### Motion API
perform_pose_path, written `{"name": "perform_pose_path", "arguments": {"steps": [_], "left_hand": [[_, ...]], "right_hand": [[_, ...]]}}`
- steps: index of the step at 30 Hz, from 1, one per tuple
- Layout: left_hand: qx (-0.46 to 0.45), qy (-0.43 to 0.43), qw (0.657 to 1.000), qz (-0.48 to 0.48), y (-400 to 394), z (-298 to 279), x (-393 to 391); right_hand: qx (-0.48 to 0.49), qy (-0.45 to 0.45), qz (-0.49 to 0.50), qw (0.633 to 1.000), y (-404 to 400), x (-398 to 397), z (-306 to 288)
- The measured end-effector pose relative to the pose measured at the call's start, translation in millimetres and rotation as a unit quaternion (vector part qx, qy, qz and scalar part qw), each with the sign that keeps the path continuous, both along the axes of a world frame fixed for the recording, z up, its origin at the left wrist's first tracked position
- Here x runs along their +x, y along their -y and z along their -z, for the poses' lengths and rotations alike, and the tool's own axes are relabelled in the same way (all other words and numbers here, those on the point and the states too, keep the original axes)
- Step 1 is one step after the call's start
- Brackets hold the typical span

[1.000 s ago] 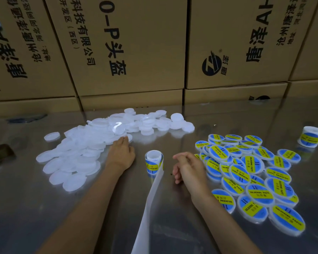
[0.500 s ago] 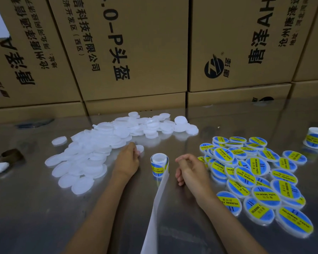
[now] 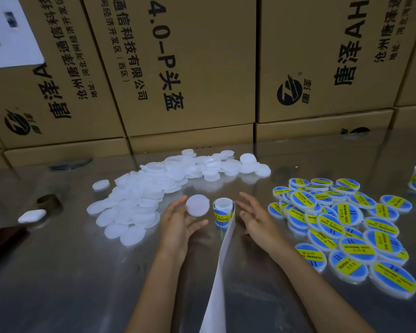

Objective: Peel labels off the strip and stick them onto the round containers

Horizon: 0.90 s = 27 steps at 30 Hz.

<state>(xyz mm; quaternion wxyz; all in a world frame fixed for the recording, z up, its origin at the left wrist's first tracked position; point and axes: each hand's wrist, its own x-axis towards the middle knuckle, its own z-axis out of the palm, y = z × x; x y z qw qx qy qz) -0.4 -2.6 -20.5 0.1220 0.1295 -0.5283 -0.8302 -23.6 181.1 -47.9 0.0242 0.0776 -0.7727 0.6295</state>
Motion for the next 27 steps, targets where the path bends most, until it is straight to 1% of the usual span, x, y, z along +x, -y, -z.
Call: {"name": "perform_pose_path", "arguments": {"steps": [2, 4, 5, 7, 9, 11, 16, 22, 27], "left_hand": [[0.042, 0.004, 0.999, 0.027, -4, -4, 6], [0.052, 0.019, 0.996, 0.063, -8, -6, 10], [0.034, 0.032, 0.996, 0.077, -10, -6, 11], [-0.031, 0.057, 0.994, 0.092, -14, -5, 10], [-0.086, 0.055, 0.989, 0.108, -18, -2, 9], [-0.114, 0.037, 0.986, 0.118, -22, 0, 9], [-0.144, 0.019, 0.984, 0.104, -24, -1, 9], [-0.151, 0.006, 0.983, 0.101, -28, -3, 12], [-0.171, 0.003, 0.980, 0.098, -30, -5, 13]], "right_hand": [[0.021, 0.000, -0.002, 1.000, -1, 1, 0], [0.020, -0.006, 0.002, 1.000, 0, 3, -1], [0.017, -0.013, 0.003, 1.000, 0, 3, -1], [0.013, -0.025, 0.009, 1.000, 1, 5, -2], [0.011, -0.032, 0.013, 0.999, 2, 5, -3], [0.021, -0.037, 0.014, 0.999, 2, 6, -4], [0.009, -0.049, 0.032, 0.998, 2, 8, -4], [0.007, -0.068, 0.056, 0.996, 2, 10, -5], [0.007, -0.066, 0.070, 0.995, 4, 10, -5]]}}
